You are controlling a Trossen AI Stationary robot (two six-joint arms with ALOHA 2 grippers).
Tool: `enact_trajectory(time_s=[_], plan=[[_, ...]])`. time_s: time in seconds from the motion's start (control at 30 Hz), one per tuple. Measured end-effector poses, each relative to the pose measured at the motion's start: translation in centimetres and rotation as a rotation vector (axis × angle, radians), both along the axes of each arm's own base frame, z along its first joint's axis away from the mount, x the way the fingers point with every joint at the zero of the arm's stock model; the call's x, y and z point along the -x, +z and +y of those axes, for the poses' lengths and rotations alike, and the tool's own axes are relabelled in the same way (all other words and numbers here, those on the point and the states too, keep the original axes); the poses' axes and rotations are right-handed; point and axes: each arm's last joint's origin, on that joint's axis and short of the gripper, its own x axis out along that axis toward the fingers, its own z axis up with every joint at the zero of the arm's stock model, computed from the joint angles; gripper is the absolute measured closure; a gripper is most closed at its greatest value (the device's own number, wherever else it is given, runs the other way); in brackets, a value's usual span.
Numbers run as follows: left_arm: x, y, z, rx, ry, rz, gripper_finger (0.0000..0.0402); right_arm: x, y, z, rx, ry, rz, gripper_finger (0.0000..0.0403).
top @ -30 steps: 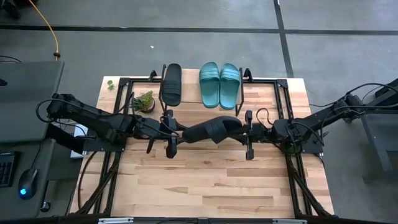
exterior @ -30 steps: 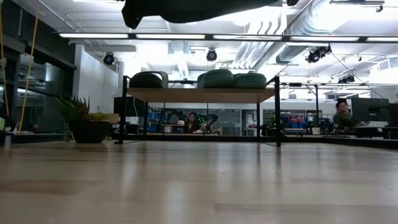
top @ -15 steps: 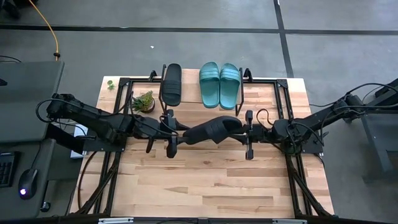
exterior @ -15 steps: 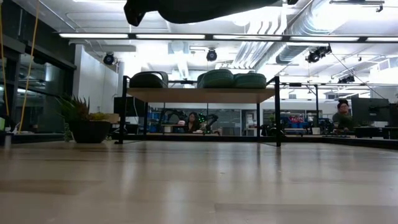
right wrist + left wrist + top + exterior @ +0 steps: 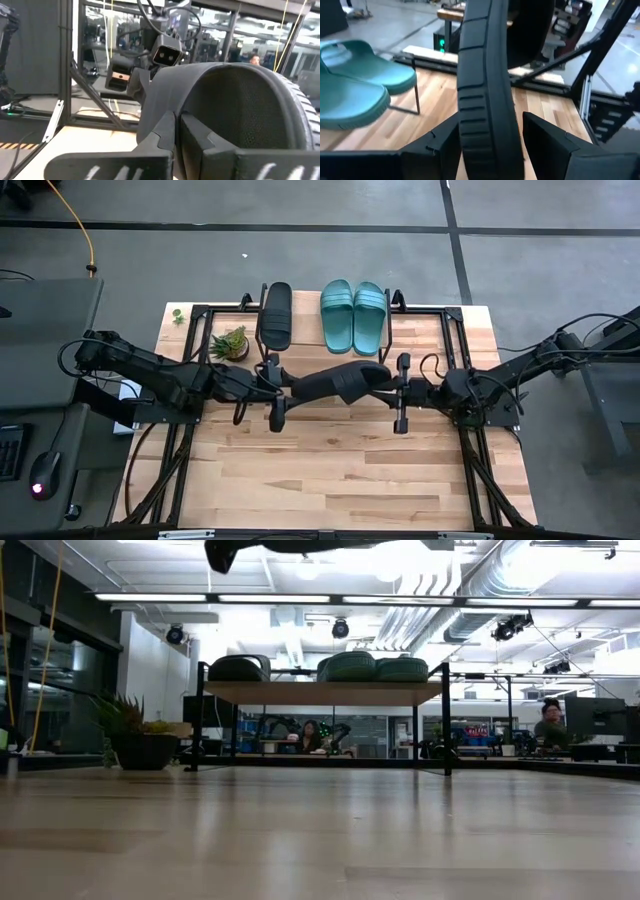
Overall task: Pick and place slides into the shelf
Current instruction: Put the black slide on the shelf
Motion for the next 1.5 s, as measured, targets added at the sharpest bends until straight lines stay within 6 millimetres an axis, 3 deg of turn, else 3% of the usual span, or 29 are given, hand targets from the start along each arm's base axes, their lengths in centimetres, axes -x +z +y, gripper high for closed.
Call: enact_trajectory(time_s=[0.53,1.1,1.27,1.5], plan=[[-0.2,0.8,0.0,-0.085,-0.009,-0.061,0.0218,-0.6,0.7,0.3,0.125,0.009,-0.122,0.0403],[-0.3,1.5,0.0,-0.152,-0.004,-0.114,0.0221,-0.7,0.6,0.4,0.117,0.014,-0.124,0.0403],[-0.3,1.5,0.0,-0.151,-0.009,-0.114,0.0256,-0.7,0.6,0.4,0.117,0.014,-0.124,0.0403],[-0.3,1.4,0.1,-0.151,-0.004,-0.113,0.0345,-0.8,0.5,0.4,0.123,0.016,-0.11,0.0403]])
